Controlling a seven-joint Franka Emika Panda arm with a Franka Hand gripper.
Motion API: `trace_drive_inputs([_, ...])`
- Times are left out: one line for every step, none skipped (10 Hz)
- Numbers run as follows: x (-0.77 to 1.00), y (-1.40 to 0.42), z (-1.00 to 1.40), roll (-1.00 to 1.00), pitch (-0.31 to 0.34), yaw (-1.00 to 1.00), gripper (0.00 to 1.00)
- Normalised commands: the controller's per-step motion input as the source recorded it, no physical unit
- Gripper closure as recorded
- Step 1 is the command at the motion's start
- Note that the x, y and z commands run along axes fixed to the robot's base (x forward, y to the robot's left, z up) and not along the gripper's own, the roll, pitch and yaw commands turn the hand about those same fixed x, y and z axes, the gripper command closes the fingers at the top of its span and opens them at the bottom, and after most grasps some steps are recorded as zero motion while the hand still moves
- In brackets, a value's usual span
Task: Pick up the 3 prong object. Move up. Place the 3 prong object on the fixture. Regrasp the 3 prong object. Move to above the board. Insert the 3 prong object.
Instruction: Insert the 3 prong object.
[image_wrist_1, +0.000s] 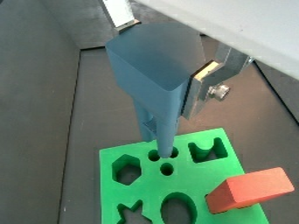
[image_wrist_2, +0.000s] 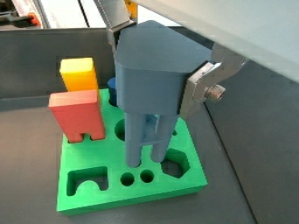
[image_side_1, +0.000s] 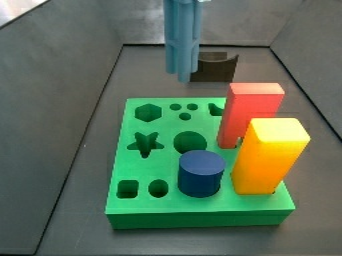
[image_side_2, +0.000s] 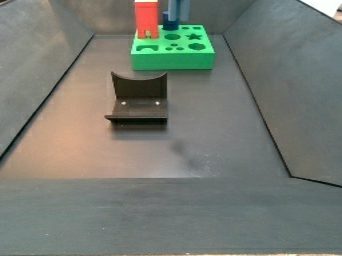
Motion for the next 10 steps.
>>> trace_drive_inputs([0.14,0.05,-0.44,0.0,0.0,0.0,1.0])
trace_drive_inputs([0.14,0.05,-0.43,0.0,0.0,0.0,1.0])
trace_drive_inputs([0.12,0.07,-0.37,-0.01,0.0,0.0,1.0])
trace_drive_inputs([0.04,0.04,-0.29,0.0,0.0,0.0,1.0])
trace_drive_inputs([0.0,0.04,-0.29,0.0,0.024,0.0,1.0])
trace_drive_inputs([0.03,0.01,-0.35,0.0,0.004,0.0,1.0])
trace_drive_inputs([0.08,0.0,-0.32,0.0,0.0,0.0,1.0])
trace_drive_inputs([0.07,0.0,-0.27,0.0,0.0,0.0,1.0])
trace_drive_inputs([0.02,0.01,-0.23,0.0,0.0,0.0,1.0])
trace_drive_inputs([0.05,0.0,-0.22,0.0,0.0,0.0,1.0])
